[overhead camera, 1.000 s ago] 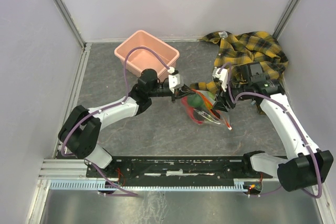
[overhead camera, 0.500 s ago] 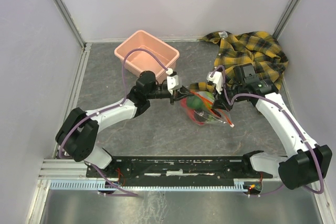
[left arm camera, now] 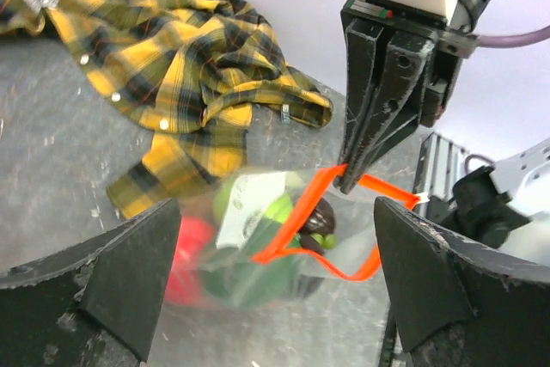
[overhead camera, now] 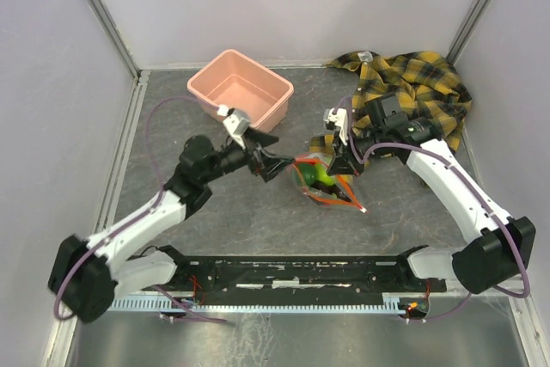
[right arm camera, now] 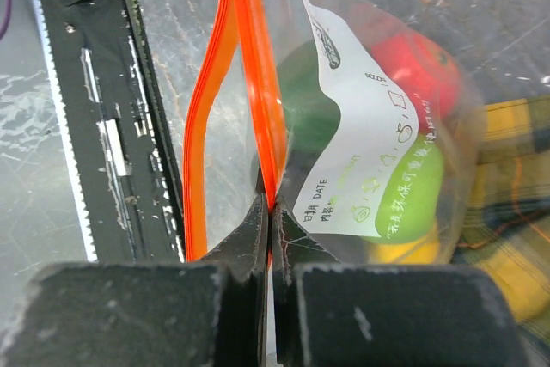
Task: Open the zip-top bag and remove the fake food
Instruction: Open the zipper of the food storage bag at the center of the board.
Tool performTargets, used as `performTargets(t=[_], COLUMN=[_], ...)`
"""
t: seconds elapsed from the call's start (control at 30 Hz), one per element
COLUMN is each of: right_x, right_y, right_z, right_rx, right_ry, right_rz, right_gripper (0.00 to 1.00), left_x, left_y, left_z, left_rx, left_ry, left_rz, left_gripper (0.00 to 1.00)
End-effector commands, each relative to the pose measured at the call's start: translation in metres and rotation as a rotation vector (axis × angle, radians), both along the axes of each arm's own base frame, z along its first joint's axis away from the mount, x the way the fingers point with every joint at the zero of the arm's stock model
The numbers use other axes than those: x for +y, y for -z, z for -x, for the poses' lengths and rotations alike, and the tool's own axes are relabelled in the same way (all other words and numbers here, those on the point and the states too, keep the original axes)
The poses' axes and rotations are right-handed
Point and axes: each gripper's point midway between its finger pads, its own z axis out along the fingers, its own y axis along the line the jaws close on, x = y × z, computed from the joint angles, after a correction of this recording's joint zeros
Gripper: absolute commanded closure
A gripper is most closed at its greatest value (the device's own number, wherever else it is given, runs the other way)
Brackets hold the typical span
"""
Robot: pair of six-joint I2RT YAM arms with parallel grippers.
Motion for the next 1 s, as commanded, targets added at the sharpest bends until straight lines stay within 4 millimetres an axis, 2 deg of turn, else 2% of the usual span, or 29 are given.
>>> performTargets(t=[0.0, 0.07, 0.17, 0.27, 0.37, 0.43, 0.53, 0.6, 0.7, 0.8, 0.83, 0.87, 0.93, 0.97], right_x=[0.020, 0.025, 0.033, 0.041, 0.050, 0.053, 0.053, 0.052, 0.052, 0.051, 0.050, 0.049, 0.047, 0.045], right_y=[-0.007, -0.008, -0.005, -0.003, 0.001, 0.004, 0.008, 0.009, 0.009, 0.010, 0.010, 0.011, 0.011, 0.011], right_z=[0.004, 0.005, 0.000, -0.006, -0.008, -0.010, -0.014, -0.015, -0.015, -0.015, -0.016, -0.017, -0.019, -0.021], right_rx=[0.029, 0.036, 0.047, 0.061, 0.079, 0.091, 0.093, 0.091, 0.089, 0.082, 0.075, 0.072, 0.058, 0.046], right_ry=[-0.029, -0.031, -0.009, 0.016, 0.014, 0.021, 0.037, 0.042, 0.044, 0.051, 0.056, 0.061, 0.074, 0.085], right_rz=[-0.096, -0.113, -0.128, -0.128, -0.119, -0.114, -0.102, -0.098, -0.098, -0.091, -0.087, -0.083, -0.074, -0.064], right_gripper=[0.98, 0.98, 0.99, 0.98, 0.98, 0.98, 0.98, 0.98, 0.98, 0.98, 0.98, 0.99, 0.99, 0.98], left_x=[0.042, 0.053, 0.062, 0.062, 0.055, 0.052, 0.035, 0.020, 0.011, 0.003, 0.001, 0.000, -0.003, -0.004], left_y=[0.014, 0.015, 0.023, 0.037, 0.041, 0.045, 0.058, 0.069, 0.087, 0.094, 0.095, 0.095, 0.095, 0.093], left_z=[0.010, 0.024, 0.037, 0.047, 0.057, 0.057, 0.063, 0.062, 0.057, 0.052, 0.050, 0.049, 0.045, 0.043], left_rx=[0.300, 0.340, 0.497, 0.650, 0.722, 0.745, 0.787, 0.829, 0.867, 0.863, 0.858, 0.851, 0.833, 0.817], left_ry=[-0.227, -0.234, -0.260, -0.287, -0.328, -0.413, -0.488, -0.526, -0.608, -0.638, -0.638, -0.639, -0.642, -0.637], left_rz=[0.149, 0.210, 0.269, 0.252, 0.212, 0.179, 0.107, 0.064, -0.012, -0.056, -0.065, -0.073, -0.084, -0.082], left_gripper=[0.01, 0.00, 0.08, 0.14, 0.15, 0.14, 0.15, 0.21, 0.33, 0.39, 0.44, 0.53, 0.78, 0.86])
